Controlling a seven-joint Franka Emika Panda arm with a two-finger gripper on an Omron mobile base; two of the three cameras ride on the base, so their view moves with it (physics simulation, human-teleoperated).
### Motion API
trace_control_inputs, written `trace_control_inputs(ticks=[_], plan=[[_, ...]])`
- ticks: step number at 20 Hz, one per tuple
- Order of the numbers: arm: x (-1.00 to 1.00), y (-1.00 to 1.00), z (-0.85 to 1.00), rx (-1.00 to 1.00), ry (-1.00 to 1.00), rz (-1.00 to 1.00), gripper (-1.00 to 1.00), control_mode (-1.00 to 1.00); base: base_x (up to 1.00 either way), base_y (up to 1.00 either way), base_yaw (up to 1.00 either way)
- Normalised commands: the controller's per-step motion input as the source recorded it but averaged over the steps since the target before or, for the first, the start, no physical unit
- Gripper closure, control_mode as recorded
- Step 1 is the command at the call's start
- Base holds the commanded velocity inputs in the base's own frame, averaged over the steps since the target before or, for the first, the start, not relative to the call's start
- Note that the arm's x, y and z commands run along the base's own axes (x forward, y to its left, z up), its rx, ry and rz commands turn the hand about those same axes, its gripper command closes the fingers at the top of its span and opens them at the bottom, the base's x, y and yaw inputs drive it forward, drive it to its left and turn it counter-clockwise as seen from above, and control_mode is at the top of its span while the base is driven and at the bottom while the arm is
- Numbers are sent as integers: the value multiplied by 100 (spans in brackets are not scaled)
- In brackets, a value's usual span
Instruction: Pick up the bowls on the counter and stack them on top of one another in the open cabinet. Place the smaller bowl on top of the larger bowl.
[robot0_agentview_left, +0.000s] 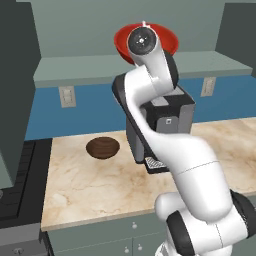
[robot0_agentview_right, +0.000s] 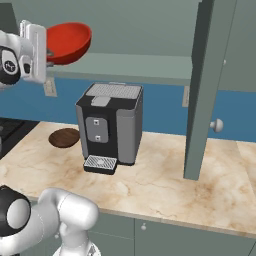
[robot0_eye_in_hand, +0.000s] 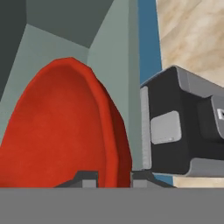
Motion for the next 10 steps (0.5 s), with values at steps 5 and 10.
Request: trace_control_inputs(ticks=[5,10], plan=[[40,0,0,3,3,-1,100,-100,0,0,0],[39,0,-3,3,3,-1,100,-100,0,0,0]])
